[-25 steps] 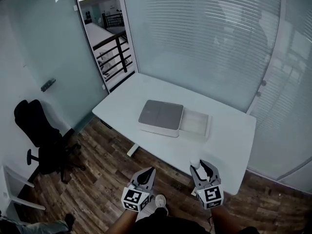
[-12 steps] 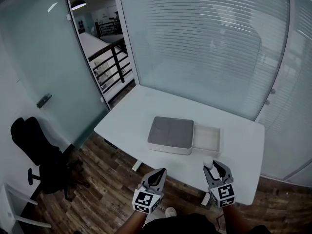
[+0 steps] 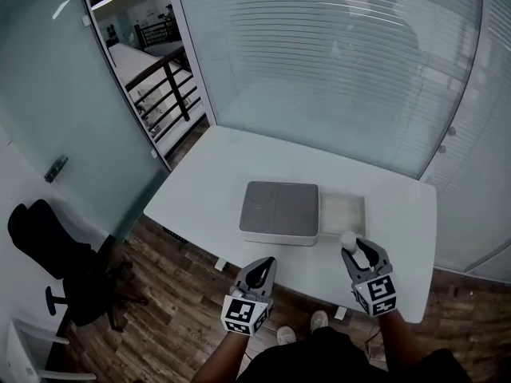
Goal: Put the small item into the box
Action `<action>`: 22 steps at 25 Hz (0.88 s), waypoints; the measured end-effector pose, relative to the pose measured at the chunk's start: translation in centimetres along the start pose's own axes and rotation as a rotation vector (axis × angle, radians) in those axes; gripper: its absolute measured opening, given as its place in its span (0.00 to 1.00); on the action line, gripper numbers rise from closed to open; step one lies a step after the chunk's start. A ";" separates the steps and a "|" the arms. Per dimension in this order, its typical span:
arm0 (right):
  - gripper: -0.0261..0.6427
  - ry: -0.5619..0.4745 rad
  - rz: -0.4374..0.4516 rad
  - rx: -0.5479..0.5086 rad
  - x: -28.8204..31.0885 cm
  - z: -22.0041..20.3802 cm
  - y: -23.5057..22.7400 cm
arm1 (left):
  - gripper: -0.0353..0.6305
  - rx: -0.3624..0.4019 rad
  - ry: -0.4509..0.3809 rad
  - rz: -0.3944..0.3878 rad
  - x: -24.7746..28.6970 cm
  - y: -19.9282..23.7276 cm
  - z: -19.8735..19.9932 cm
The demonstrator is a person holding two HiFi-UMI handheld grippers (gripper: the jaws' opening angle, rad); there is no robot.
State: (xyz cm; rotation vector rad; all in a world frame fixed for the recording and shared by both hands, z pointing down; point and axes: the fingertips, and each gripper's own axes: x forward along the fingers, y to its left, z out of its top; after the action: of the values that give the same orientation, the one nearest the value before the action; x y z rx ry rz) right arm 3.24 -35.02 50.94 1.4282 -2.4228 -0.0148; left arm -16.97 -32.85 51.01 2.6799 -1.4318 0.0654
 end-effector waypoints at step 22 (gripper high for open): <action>0.28 0.494 0.295 -0.475 12.8 -8.0 -4.8 | 0.07 -0.042 0.016 0.048 6.7 1.5 -1.8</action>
State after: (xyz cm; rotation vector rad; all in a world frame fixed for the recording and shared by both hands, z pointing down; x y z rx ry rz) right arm 3.89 -47.08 61.16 0.7516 -2.0121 -0.1406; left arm -14.48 -39.03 53.48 2.6063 -1.4763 0.0596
